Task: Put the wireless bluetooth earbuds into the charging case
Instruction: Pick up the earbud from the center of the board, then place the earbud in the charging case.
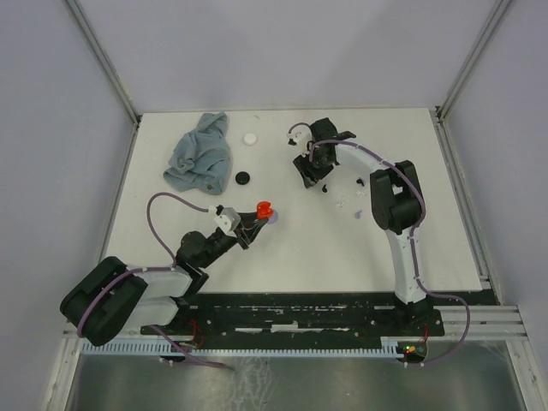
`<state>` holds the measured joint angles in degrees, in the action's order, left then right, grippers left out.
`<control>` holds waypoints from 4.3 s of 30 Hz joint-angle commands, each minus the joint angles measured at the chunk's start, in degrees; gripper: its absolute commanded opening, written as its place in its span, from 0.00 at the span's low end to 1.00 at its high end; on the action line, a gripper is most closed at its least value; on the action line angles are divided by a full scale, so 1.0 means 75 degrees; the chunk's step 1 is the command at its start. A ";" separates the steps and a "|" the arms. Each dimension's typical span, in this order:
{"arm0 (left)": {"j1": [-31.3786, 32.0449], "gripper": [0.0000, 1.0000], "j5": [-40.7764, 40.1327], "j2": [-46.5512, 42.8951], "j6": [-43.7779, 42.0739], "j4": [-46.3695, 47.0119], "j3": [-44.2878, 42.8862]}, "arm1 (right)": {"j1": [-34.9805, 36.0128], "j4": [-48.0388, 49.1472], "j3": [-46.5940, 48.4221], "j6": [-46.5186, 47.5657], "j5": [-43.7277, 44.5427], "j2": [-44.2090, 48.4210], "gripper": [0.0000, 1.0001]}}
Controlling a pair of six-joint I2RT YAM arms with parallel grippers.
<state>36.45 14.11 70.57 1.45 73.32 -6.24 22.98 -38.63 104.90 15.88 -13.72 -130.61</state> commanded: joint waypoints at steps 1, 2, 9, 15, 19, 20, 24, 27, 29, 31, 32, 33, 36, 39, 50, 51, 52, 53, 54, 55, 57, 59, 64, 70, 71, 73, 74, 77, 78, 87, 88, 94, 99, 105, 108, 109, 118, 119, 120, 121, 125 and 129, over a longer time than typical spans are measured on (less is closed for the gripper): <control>-0.0019 0.03 0.0134 -0.0082 0.0123 0.0291 -0.0111 | 0.0005 -0.0240 0.0140 -0.0146 -0.0019 0.0216 0.58; -0.0020 0.03 0.0134 -0.0072 0.0118 0.0291 -0.0127 | 0.0000 -0.0234 0.0085 -0.0218 -0.0027 0.0281 0.57; -0.0021 0.03 0.0156 -0.0104 0.0143 0.0261 -0.0141 | 0.0117 0.0053 -0.0135 -0.0705 0.0131 0.0501 0.52; -0.0020 0.03 0.0169 -0.0081 0.0146 0.0212 -0.0164 | 0.0133 0.0048 0.0225 -0.0951 0.0856 0.0131 0.49; -0.0020 0.03 0.0173 -0.0063 0.0156 0.0202 -0.0176 | 0.0130 0.0046 0.0328 -0.0945 0.1078 -0.0001 0.48; -0.0020 0.03 0.0186 -0.0058 0.0163 0.0203 -0.0182 | 0.0134 0.0055 0.0349 -0.0939 0.1108 -0.0028 0.47; -0.0018 0.03 0.0203 -0.0022 0.0181 0.0204 -0.0199 | 0.0133 0.0064 0.0463 -0.0902 0.1160 -0.0145 0.47; -0.0020 0.03 0.0216 0.0007 0.0178 0.0198 -0.0192 | 0.0133 -0.0002 0.0604 -0.0881 0.1161 -0.0274 0.46; -0.0014 0.03 0.0225 0.0030 0.0177 0.0208 -0.0199 | 0.0133 -0.0112 0.0739 -0.0869 0.1149 -0.0378 0.45; -0.0022 0.03 0.0239 0.0036 0.0181 0.0209 -0.0208 | 0.0149 -0.0136 0.0798 -0.0863 0.1122 -0.0421 0.45; -0.0020 0.03 0.0250 0.0047 0.0181 0.0219 -0.0211 | 0.0144 -0.0159 0.0821 -0.0869 0.1115 -0.0439 0.44; -0.0020 0.03 0.0268 0.0057 0.0192 0.0220 -0.0217 | 0.0137 -0.0186 0.0850 -0.0864 0.1114 -0.0450 0.44; -0.0014 0.03 0.0292 0.0071 0.0183 0.0220 -0.0223 | 0.0154 -0.0275 0.0909 -0.0857 0.1041 -0.0496 0.42; -0.0020 0.03 0.0305 0.0060 0.0203 0.0221 -0.0223 | 0.0177 -0.0408 0.0953 -0.0839 0.1083 -0.0543 0.38; -0.0020 0.03 0.0322 -0.0076 0.0227 0.0429 -0.0132 | 0.0334 -0.0100 0.0115 -0.1297 0.0955 0.0402 0.20; -0.0026 0.03 0.0322 -0.0070 0.0225 0.0492 -0.0113 | 0.0353 0.0006 -0.0072 -0.1392 0.0934 0.0588 0.19; -0.0020 0.03 0.0322 -0.0066 0.0226 0.0566 -0.0098 | 0.0364 0.0094 -0.0253 -0.1505 0.0913 0.0790 0.19; -0.0020 0.03 0.0322 -0.0058 0.0238 0.0677 -0.0069 | 0.0394 0.0180 -0.0450 -0.1613 0.0894 0.1004 0.19; -0.0018 0.03 0.0332 -0.0046 0.0248 0.0753 -0.0051 | 0.0415 0.0277 -0.0652 -0.1729 0.0892 0.1215 0.19; -0.0020 0.03 0.0334 -0.0044 0.0254 0.0804 -0.0037 | 0.0435 0.0380 -0.0865 -0.1847 0.0885 0.1459 0.19; -0.0015 0.03 0.0328 -0.0064 0.0262 0.0827 -0.0055 | 0.0501 0.0637 -0.1340 -0.2080 0.0831 0.1984 0.19; -0.0020 0.03 0.0339 -0.0127 0.0263 0.0826 -0.0059 | 0.0621 0.0937 -0.1904 -0.2309 0.0809 0.2555 0.18; -0.0021 0.03 0.0398 -0.0257 0.0228 0.0784 -0.0091 | 0.0944 0.1593 -0.3088 -0.2952 0.0923 0.4062 0.18; -0.0020 0.03 0.0574 -0.0340 0.0338 0.0764 -0.0235 | 0.1511 0.2255 -0.4001 -0.3781 0.1118 0.5789 0.18; -0.0020 0.03 0.0589 -0.0355 0.0352 0.0763 -0.0254 | 0.1590 0.2417 -0.4142 -0.3960 0.1125 0.6054 0.17; -0.0020 0.03 0.0619 -0.0389 0.0385 0.0759 -0.0286 | 0.1770 0.2691 -0.4389 -0.4269 0.1140 0.6532 0.17; -0.0015 0.03 0.0640 -0.0431 0.0396 0.0750 -0.0301 | 0.1867 0.2831 -0.4517 -0.4405 0.1173 0.6765 0.17; -0.0020 0.03 0.0712 -0.0517 0.0444 0.0748 -0.0344 | 0.2142 0.3313 -0.4918 -0.4835 0.1259 0.7393 0.17; -0.0020 0.03 0.0735 -0.0529 0.0456 0.0749 -0.0367 | 0.2204 0.3478 -0.5069 -0.5003 0.1259 0.7597 0.17; -0.0008 0.03 0.1084 -0.0582 0.0583 0.1118 -0.0456 | 0.2918 0.5545 -0.6385 -0.6057 0.1154 0.8772 0.16; -0.0007 0.03 0.1119 -0.0605 0.0590 0.1160 -0.0461 | 0.3004 0.5796 -0.6523 -0.6136 0.1199 0.8837 0.16; 0.0050 0.03 0.1229 -0.0739 0.0626 0.1292 -0.0558 | 0.3726 0.7111 -0.7131 -0.6306 0.1597 0.8909 0.16; 0.0074 0.03 0.1224 -0.0877 0.0705 0.1336 -0.0597 | 0.4308 0.7830 -0.7425 -0.5992 0.2187 0.8852 0.16; 0.0099 0.03 0.1224 -0.1043 0.0755 0.1351 -0.0566 | 0.4762 0.8250 -0.7637 -0.5607 0.2757 0.8764 0.15; 0.0120 0.03 0.1233 -0.1098 0.0787 0.1379 -0.0551 | 0.4892 0.8324 -0.7702 -0.5469 0.3003 0.8708 0.15; 0.0119 0.03 0.1236 -0.1119 0.0787 0.1393 -0.0551 | 0.4917 0.8345 -0.7724 -0.5429 0.3055 0.8698 0.15; 0.0144 0.03 0.1283 -0.1164 0.0951 0.1521 -0.0563 | 0.5107 0.8468 -0.7900 -0.5158 0.3477 0.8647 0.15; 0.0150 0.03 0.1268 -0.1161 0.0969 0.1533 -0.0563 | 0.5116 0.8462 -0.7904 -0.5152 0.3484 0.8641 0.15; 0.0145 0.03 0.1230 -0.1179 0.0992 0.1543 -0.0557 | 0.5130 0.8467 -0.7905 -0.5141 0.3487 0.8645 0.15; 0.0148 0.03 0.1184 -0.1189 0.1016 0.1549 -0.0552 | 0.5133 0.8467 -0.7905 -0.5122 0.3491 0.8639 0.15; 0.0151 0.03 0.1084 -0.1230 0.1103 0.1568 -0.0551 | 0.5178 0.8479 -0.7959 -0.5071 0.3578 0.8644 0.15; 0.0156 0.03 0.1052 -0.1265 0.1191 0.1584 -0.0574 | 0.5206 0.8525 -0.7965 -0.5064 0.3598 0.8626 0.15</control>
<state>37.36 22.76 62.26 8.12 80.84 -8.78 61.52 22.41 45.17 -23.16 11.90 -65.73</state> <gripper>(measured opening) 0.330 0.248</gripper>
